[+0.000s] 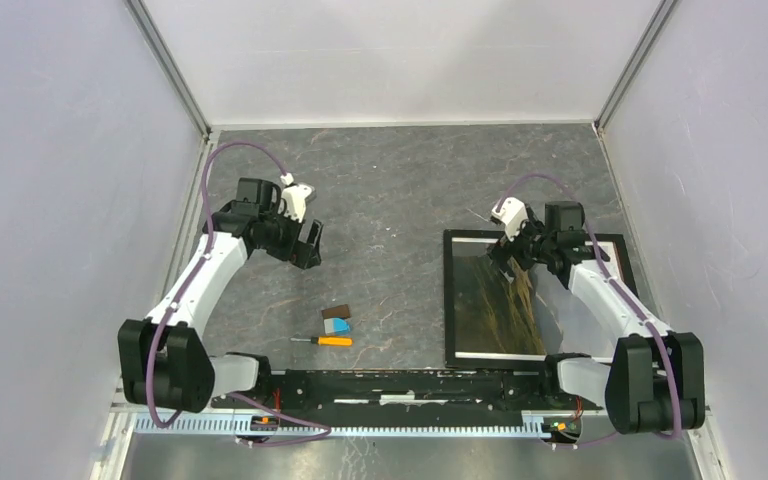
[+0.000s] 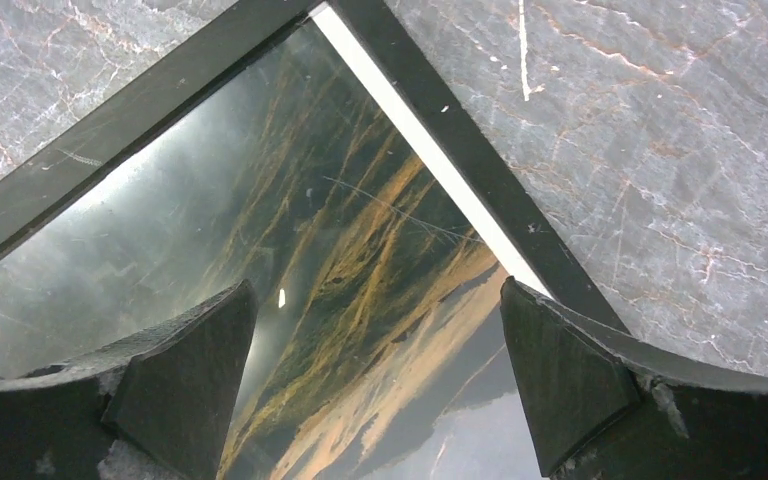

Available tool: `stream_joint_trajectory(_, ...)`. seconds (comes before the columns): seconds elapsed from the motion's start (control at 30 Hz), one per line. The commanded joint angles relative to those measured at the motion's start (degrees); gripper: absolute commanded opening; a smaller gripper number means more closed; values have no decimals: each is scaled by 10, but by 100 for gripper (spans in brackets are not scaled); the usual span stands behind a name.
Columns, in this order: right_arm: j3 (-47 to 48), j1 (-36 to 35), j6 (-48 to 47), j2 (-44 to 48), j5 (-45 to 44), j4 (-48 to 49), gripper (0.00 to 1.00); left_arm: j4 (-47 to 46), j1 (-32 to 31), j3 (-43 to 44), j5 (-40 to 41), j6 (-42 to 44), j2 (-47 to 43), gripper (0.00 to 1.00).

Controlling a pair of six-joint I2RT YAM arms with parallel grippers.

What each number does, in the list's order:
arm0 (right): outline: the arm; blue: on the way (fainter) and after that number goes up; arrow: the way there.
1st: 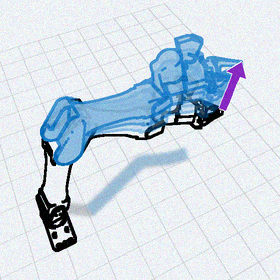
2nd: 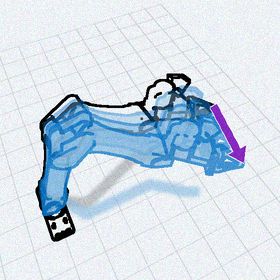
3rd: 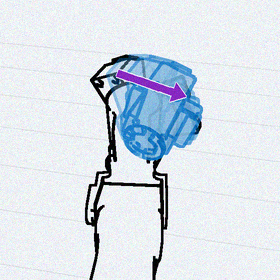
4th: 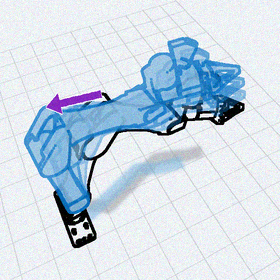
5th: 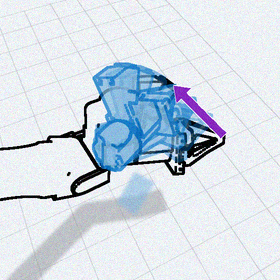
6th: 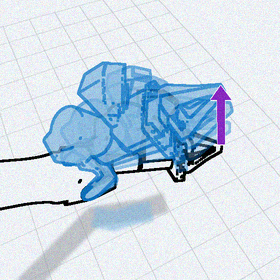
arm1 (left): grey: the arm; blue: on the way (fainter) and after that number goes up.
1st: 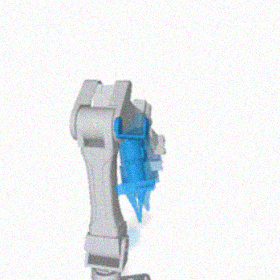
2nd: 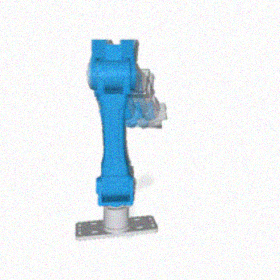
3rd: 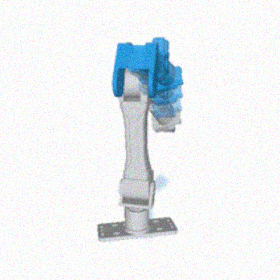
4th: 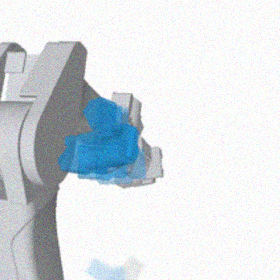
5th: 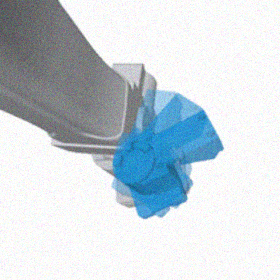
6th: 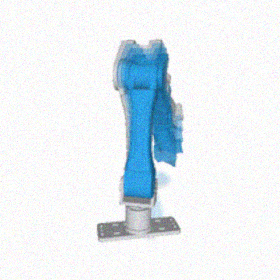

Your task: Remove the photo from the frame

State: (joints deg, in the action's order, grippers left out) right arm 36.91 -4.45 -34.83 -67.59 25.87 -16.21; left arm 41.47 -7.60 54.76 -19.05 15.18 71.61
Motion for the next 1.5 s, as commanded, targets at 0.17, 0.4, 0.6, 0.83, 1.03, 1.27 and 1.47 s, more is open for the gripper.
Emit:
stream_joint_trajectory(0.17,59,113,24,6,122,-39,98,8,-85,183,-41,41,130,100)
stream_joint_trajectory(0.4,74,184,23,-3,178,-70,98,50,-212,407,-54,48,316,100)
stream_joint_trajectory(0.6,78,203,23,20,182,-73,98,75,-305,580,-31,54,476,100)
stream_joint_trajectory(0.83,82,213,18,25,176,-78,98,103,-361,753,-22,67,618,100)
stream_joint_trajectory(1.03,81,227,19,32,181,-77,98,93,-391,842,-7,66,692,100)
stream_joint_trajectory(1.27,88,241,26,22,203,-74,98,38,-415,856,28,61,737,98)
stream_joint_trajectory(1.47,94,245,19,0,222,-94,98,27,-422,901,45,52,781,94)
